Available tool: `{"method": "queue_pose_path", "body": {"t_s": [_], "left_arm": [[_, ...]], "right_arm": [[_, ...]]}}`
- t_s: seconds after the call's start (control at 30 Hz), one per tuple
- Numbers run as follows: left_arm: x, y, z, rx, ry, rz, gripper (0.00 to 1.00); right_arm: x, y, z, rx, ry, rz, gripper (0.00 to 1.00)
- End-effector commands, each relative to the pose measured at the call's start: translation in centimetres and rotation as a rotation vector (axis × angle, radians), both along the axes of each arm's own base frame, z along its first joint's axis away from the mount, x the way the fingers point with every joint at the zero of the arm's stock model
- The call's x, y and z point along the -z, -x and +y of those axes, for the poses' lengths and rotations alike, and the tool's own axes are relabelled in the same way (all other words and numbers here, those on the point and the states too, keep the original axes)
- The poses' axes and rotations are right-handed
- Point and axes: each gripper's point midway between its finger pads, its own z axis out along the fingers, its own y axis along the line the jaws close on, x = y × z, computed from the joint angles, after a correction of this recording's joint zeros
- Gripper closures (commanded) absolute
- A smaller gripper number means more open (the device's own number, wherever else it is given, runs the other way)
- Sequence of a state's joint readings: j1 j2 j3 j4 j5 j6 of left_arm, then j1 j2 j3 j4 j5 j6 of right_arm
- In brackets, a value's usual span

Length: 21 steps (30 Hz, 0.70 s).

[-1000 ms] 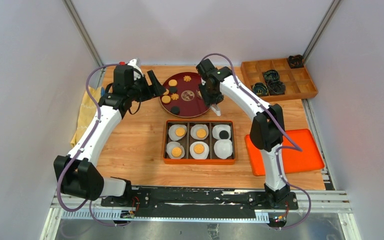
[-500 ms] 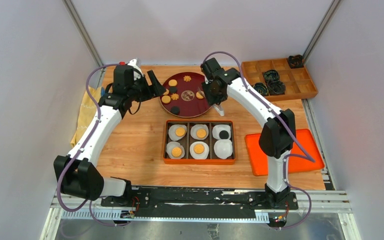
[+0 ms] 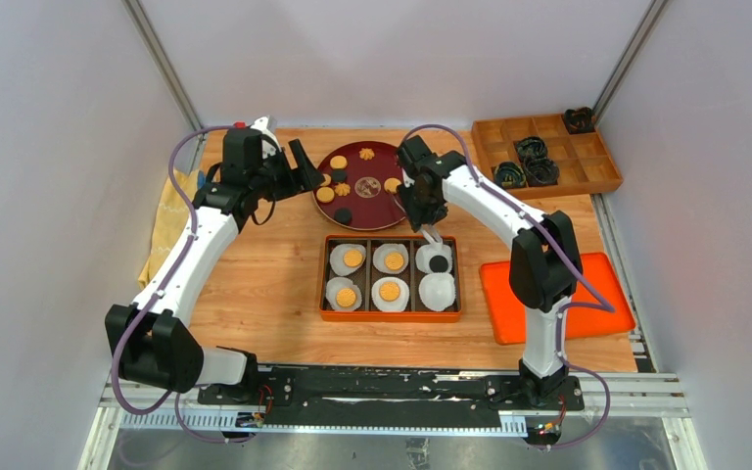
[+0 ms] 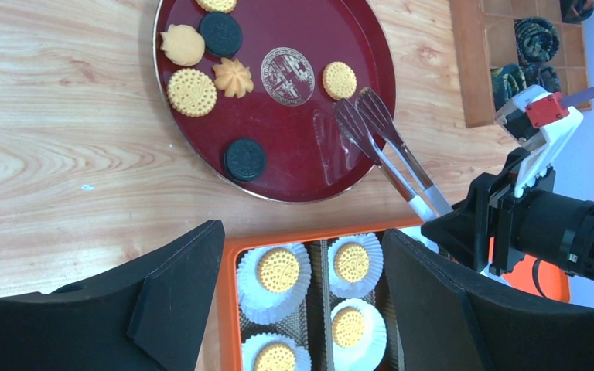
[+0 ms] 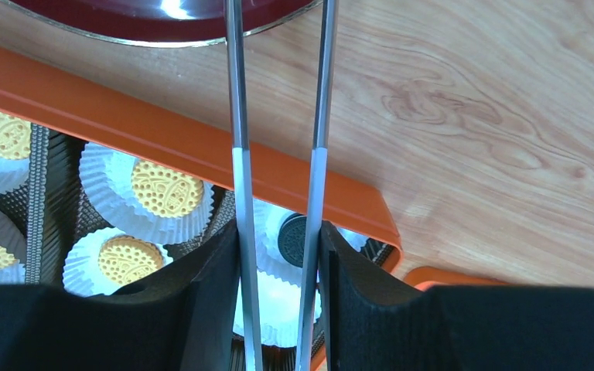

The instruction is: Pack the cookies

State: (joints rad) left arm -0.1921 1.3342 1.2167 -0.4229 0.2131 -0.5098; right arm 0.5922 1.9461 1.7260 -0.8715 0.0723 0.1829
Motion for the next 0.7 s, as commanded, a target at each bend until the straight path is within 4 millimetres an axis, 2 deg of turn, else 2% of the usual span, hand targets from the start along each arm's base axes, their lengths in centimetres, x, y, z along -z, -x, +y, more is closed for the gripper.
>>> {"method": "queue_pose_path", "body": {"t_s": [0.0, 0.2, 0.37, 0.57, 0.67], "left_arm": [[-0.5, 0.6, 0.4, -0.004, -0.017, -0.007, 0.19], [-1.0, 0.8, 0.4, -0.005, -0.007, -0.020, 0.19], [-1.1, 0.8, 0.3, -0.002, -0.003, -0.017, 0.19], [-1.0, 0.8, 0.1, 0.009, -0.001, -0.012, 0.19], [-0.9, 0.8, 0.1, 0.010, 0.000, -0.011, 0.19]], "right_arm": [[-0.1, 0.1, 0.8, -0.007, -0.067, 0.000, 0.63], [0.6, -1.2, 0.9, 0.018, -0.045, -0.010, 0.62], [1.0, -2.3, 0.2, 0.083, -0.007, -0.027, 0.62], [0.5, -2.2, -0.1, 0.110, 0.002, -0.023, 0.61], [0.1, -2.3, -0.2, 0.122, 0.019, -0.018, 0.51]]}}
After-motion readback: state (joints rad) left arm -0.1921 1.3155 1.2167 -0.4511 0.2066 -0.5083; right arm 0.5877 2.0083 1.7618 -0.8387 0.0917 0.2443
